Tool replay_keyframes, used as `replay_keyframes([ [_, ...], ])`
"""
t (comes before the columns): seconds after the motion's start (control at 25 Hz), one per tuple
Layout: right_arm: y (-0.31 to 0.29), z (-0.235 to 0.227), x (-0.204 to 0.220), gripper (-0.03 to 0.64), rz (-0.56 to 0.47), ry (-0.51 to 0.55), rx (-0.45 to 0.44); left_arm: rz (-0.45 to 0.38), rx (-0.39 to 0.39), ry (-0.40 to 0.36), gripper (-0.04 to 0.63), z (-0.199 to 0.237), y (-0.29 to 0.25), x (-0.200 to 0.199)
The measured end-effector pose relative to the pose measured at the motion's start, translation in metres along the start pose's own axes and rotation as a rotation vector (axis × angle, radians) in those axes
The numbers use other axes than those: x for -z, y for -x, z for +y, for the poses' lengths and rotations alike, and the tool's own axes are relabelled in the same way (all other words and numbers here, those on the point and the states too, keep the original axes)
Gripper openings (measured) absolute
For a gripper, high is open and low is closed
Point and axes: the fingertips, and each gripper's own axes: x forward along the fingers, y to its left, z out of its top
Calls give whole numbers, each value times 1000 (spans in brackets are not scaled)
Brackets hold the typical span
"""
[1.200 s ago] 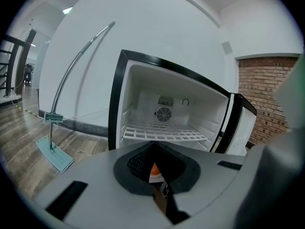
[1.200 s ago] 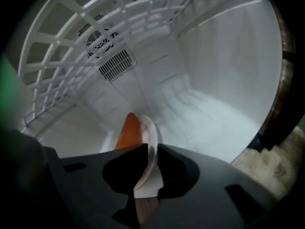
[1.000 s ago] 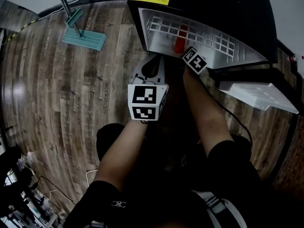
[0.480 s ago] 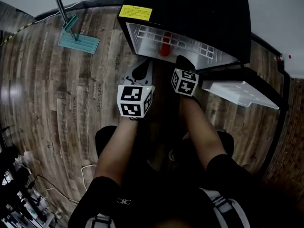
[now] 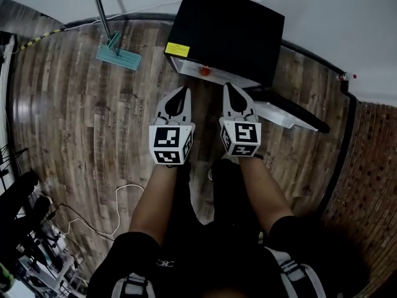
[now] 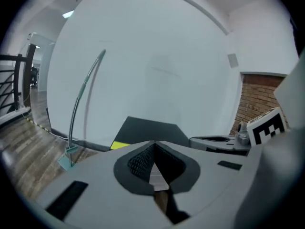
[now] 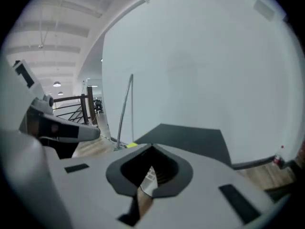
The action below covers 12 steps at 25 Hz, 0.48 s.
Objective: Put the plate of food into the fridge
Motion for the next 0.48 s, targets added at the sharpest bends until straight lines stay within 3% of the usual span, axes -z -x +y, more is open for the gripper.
replay_keyframes([
  [0.24, 107, 0, -181, 12, -109, -36, 37, -67, 16, -23, -3, -69, 75, -163],
  [0.48, 181, -9, -298, 12, -179, -49, 66, -148, 65, -70, -3, -129, 117, -279],
])
